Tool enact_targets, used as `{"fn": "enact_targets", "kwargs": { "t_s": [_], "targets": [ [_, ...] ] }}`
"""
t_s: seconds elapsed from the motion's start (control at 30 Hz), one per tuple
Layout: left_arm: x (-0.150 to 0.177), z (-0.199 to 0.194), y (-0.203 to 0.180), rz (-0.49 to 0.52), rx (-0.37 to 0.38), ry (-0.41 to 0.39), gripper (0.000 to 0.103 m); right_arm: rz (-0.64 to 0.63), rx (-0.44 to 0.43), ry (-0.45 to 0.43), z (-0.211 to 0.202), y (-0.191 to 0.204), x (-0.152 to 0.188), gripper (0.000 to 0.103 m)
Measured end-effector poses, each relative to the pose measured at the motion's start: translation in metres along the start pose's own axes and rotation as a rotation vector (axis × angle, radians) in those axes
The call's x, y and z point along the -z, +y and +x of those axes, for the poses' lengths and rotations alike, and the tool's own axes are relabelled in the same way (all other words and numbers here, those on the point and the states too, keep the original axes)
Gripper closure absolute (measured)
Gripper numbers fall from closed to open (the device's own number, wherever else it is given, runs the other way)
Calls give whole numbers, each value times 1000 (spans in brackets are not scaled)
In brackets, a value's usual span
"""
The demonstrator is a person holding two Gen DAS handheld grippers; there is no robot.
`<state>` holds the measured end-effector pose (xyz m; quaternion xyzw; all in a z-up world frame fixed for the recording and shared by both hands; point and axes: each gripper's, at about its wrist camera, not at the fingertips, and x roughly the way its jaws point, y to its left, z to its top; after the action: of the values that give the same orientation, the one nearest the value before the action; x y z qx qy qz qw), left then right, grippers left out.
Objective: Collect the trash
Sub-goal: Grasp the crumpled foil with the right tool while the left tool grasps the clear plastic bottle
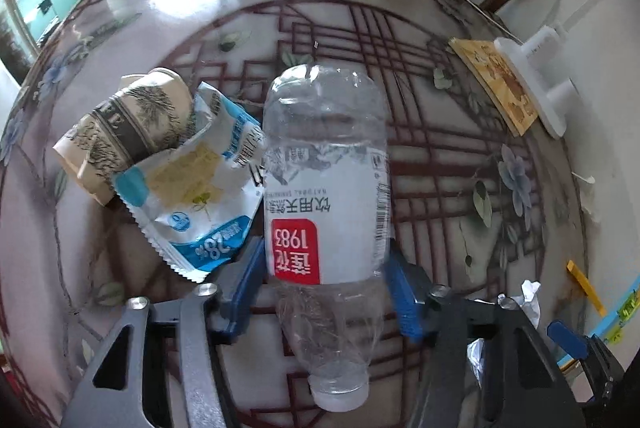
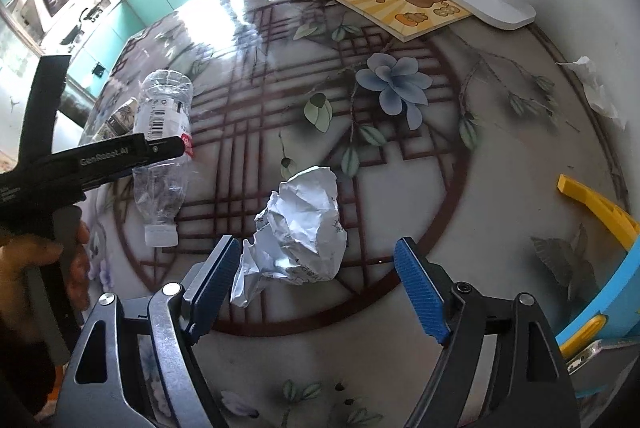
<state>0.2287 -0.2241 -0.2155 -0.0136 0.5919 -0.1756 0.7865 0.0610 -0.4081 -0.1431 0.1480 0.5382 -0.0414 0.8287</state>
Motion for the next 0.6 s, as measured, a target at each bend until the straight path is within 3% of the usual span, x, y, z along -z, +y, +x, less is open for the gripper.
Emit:
{"fn": "enact_targets", "kwargs": {
  "t_s": [0.17, 0.37, 0.6],
  "targets": [
    [2, -8, -1, 37, 6, -12, 48, 2, -7, 6, 0, 2, -1, 24],
    [14, -47, -1, 71, 20, -91, 48, -17, 2, 9, -1, 7, -3, 24],
    [51, -92, 9, 89, -5, -180, 48, -48, 39, 23, 5, 13, -7, 24]
  ]
}}
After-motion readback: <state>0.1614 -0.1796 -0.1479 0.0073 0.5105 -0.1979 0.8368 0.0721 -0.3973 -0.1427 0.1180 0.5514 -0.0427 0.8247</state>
